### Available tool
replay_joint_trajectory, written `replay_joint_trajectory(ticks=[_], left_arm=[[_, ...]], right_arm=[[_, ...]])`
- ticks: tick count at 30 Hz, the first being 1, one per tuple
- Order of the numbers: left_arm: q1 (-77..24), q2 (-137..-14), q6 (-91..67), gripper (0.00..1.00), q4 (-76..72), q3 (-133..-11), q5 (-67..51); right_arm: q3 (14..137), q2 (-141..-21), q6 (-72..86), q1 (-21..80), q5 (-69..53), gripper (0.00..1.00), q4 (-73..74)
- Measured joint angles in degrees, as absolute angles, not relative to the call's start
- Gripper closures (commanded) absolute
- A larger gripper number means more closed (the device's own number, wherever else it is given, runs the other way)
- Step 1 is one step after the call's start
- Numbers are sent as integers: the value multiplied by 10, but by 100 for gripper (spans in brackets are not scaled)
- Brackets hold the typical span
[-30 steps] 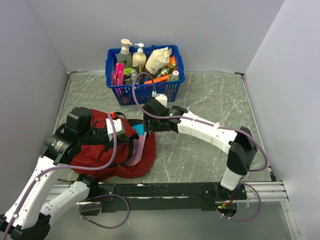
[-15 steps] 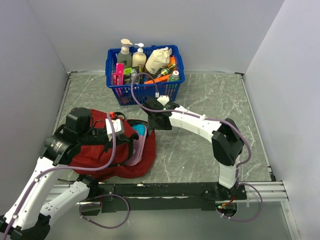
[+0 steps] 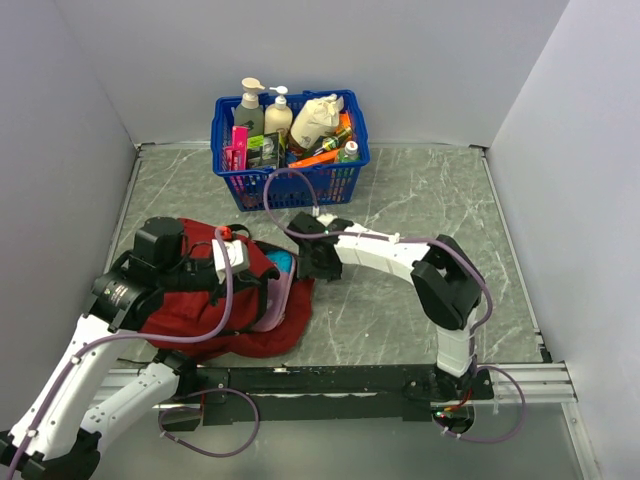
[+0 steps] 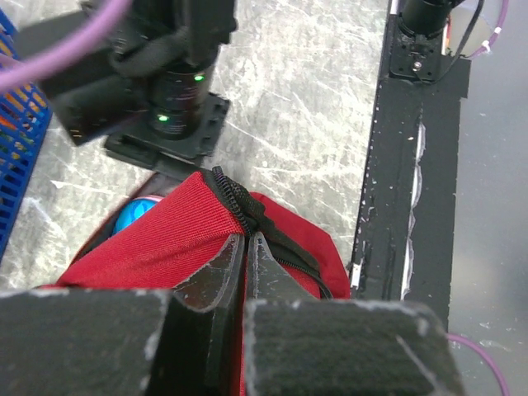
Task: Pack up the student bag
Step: Adjust the student bag at the center of the board.
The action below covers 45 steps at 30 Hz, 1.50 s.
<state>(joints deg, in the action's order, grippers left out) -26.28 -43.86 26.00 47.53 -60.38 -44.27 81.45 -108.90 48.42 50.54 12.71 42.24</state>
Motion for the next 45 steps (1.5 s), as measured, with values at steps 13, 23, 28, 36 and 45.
replay_joint_trajectory(ticks=[13, 23, 28, 36, 45], left_arm=[[-274, -452, 256, 82, 463, -549, -486], [-289, -472, 227, 52, 417, -520, -493], [-291, -478, 210, 51, 394, -520, -493], [-300, -477, 187, 21, 373, -520, -496], [-329, -479, 181, 18, 354, -481, -475]], right_arm=[[689, -1018, 501, 512, 26, 96, 327], [618, -852, 444, 502, -79, 100, 240], [591, -849, 424, 488, -131, 100, 210], [528, -824, 414, 416, -244, 100, 161], [529, -766, 408, 409, -326, 100, 116]])
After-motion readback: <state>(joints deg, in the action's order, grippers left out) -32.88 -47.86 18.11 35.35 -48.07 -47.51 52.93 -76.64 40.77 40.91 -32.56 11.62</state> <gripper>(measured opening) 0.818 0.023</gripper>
